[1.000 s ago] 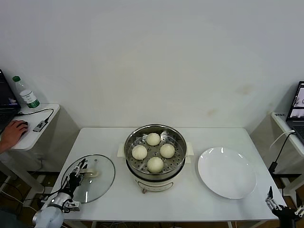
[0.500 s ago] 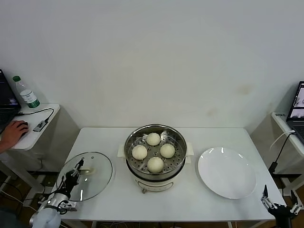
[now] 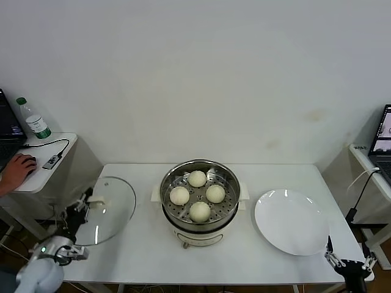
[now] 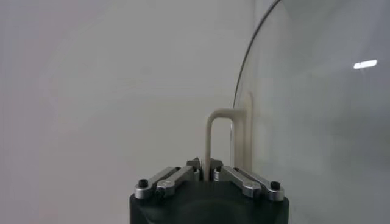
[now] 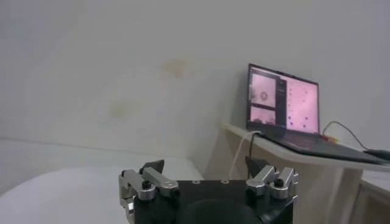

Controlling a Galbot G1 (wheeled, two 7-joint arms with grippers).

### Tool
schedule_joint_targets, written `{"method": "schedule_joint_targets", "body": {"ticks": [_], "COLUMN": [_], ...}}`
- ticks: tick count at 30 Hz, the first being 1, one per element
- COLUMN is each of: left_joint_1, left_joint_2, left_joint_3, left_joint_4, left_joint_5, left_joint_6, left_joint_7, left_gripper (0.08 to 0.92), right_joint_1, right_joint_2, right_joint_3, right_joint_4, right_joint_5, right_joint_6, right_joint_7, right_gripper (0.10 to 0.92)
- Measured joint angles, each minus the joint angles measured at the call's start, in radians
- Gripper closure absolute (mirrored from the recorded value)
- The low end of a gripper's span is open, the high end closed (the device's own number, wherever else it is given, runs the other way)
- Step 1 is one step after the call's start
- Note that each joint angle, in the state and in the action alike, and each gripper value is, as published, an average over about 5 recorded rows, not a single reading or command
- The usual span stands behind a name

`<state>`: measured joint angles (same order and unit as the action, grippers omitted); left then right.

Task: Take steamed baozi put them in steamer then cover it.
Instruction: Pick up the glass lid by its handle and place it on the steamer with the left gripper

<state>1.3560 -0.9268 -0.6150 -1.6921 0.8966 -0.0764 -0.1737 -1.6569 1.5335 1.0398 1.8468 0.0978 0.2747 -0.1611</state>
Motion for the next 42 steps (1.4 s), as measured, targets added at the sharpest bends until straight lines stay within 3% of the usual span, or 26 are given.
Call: {"method": "schedule_joint_targets", "body": {"ticks": [8, 16, 22, 30, 42], "left_joint_1": [-0.018, -0.156, -0.29, -0.432, -0.519], "left_joint_2": [0.065, 0.051, -0.013, -0.149, -0.275], "left_joint_3": [0.047, 0.227, 0.386, 0.557, 0.688], "left_joint_4": [-0.201, -0.28, -0.28, -0.236, -0.152], "left_joint_5": [-0.077, -0.079, -0.021, 0.126, 0.261], "left_joint_6": [0.113, 0.248, 0.339, 0.404, 0.438], "left_joint_7": [0.109, 0.19, 0.253, 0.343, 0.42], "left_gripper": [0.849, 0.849, 0.849, 0.849, 0.849], "right_joint_1": [0.008, 0.021, 0.036, 0.047, 0.043], "right_joint_2": [0.01, 0.024, 0.033, 0.039, 0.041], "right_joint_3": [-0.051, -0.101, -0.131, -0.162, -0.179], "right_joint_4": [-0.003, -0.018, -0.033, -0.051, -0.065], "right_joint_5": [-0.037, -0.083, -0.116, -0.151, -0.173], "right_joint_6": [0.008, 0.01, 0.015, 0.023, 0.03], "right_joint_7": [-0.006, -0.007, -0.002, 0.006, 0.007], "right_gripper": [0.203, 0.203, 0.203, 0.203, 0.203]}}
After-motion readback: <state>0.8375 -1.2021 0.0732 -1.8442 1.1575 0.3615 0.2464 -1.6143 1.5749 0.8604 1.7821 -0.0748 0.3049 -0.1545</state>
